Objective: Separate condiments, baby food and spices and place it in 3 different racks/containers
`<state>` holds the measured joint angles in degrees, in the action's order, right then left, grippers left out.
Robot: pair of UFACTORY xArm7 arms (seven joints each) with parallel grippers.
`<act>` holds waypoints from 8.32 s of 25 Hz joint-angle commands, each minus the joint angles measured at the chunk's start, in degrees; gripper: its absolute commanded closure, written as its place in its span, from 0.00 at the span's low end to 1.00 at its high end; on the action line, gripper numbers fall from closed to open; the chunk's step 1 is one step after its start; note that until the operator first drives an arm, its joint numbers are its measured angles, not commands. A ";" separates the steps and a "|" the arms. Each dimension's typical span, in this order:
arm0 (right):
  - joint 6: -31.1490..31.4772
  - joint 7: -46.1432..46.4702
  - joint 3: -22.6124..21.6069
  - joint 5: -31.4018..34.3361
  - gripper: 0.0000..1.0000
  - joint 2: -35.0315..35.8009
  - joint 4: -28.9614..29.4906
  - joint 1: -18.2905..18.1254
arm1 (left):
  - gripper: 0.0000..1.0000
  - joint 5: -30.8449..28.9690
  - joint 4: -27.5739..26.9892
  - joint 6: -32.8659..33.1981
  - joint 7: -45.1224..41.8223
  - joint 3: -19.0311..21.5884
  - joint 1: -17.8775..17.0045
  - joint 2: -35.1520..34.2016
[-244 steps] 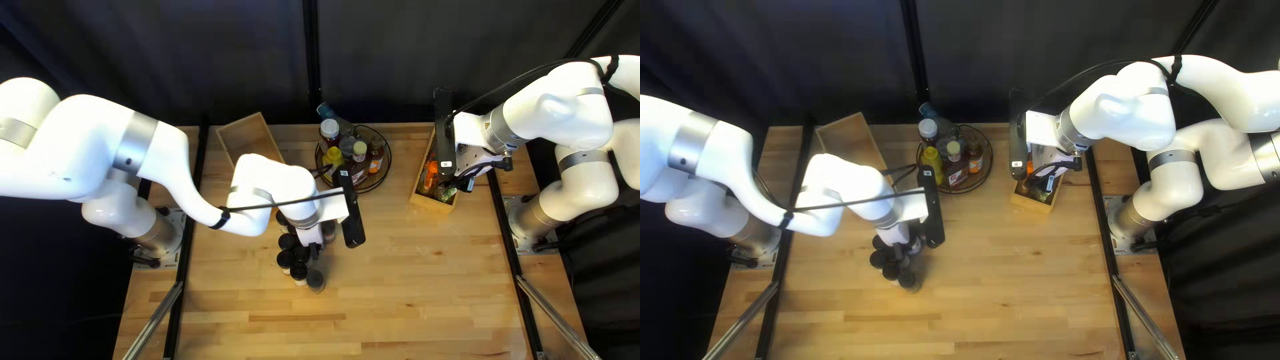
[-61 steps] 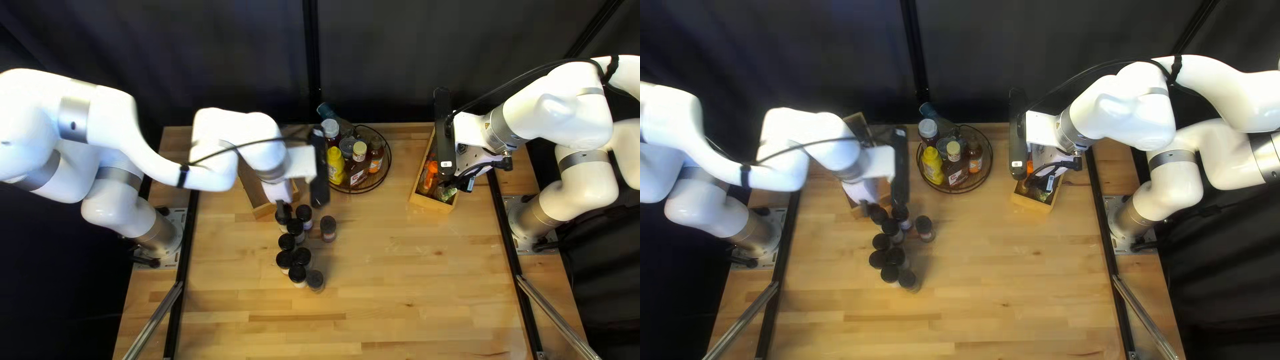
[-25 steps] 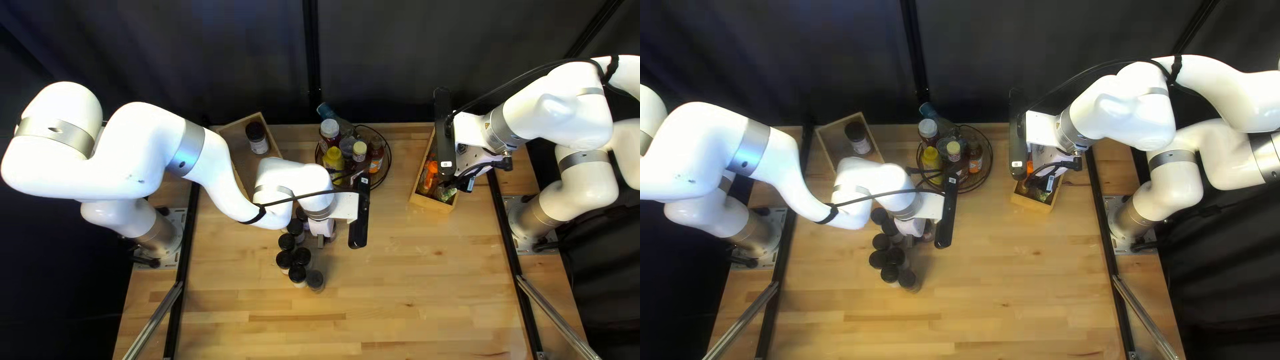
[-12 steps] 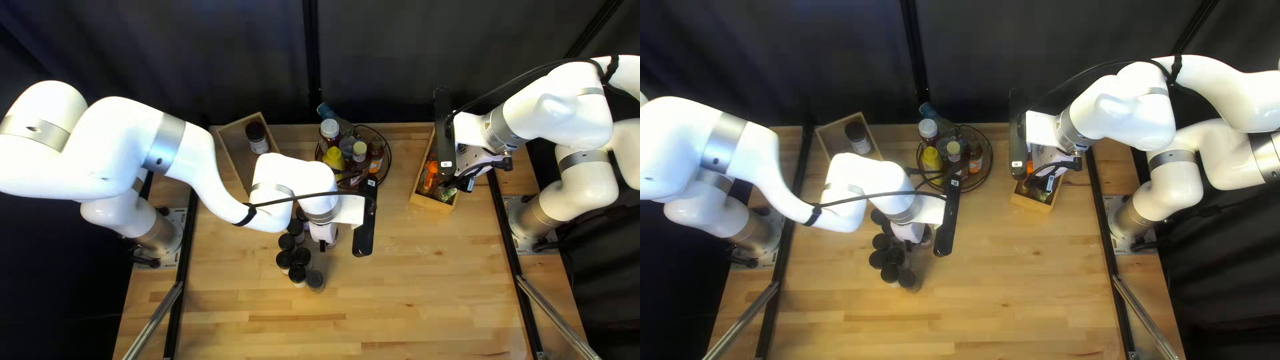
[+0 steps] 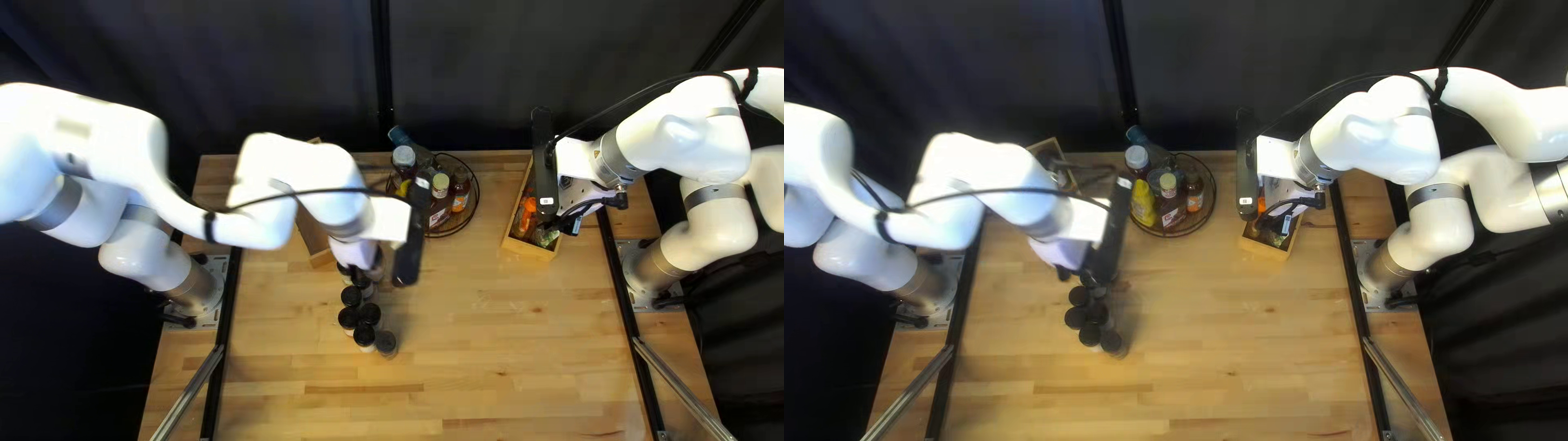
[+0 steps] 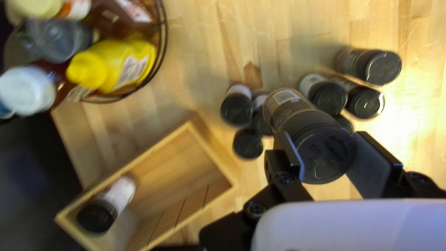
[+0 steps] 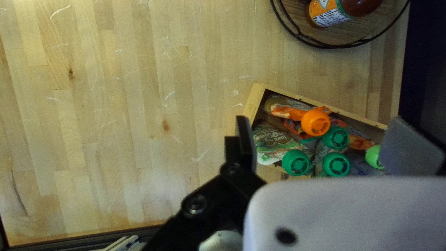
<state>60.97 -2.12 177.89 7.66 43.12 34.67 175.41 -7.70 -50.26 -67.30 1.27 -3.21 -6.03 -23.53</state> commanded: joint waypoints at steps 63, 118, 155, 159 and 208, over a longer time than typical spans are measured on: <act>0.00 0.00 0.00 0.00 0.00 0.00 0.00 0.00 | 0.00 -4.14 15.23 14.64 -10.41 -3.23 5.98 -1.00; 0.00 0.00 0.00 0.00 0.00 0.00 0.00 0.00 | 0.98 -0.38 -3.16 11.31 -28.20 -0.42 4.69 20.58; 0.00 0.00 0.00 0.00 0.00 0.00 0.00 0.00 | 1.00 -23.24 18.36 17.29 -40.17 -1.46 14.54 5.95; 0.00 0.00 0.00 0.00 0.00 0.00 0.00 0.00 | 1.00 -25.13 18.33 17.10 -41.43 -1.41 15.36 6.67; 0.00 0.00 0.00 0.00 0.00 0.00 0.00 0.00 | 0.00 0.06 6.92 12.32 -19.09 -0.26 1.62 11.74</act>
<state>60.97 -2.12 177.89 7.66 43.12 34.67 175.41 -9.35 -41.26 -55.55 -18.61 -4.13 -3.17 -14.28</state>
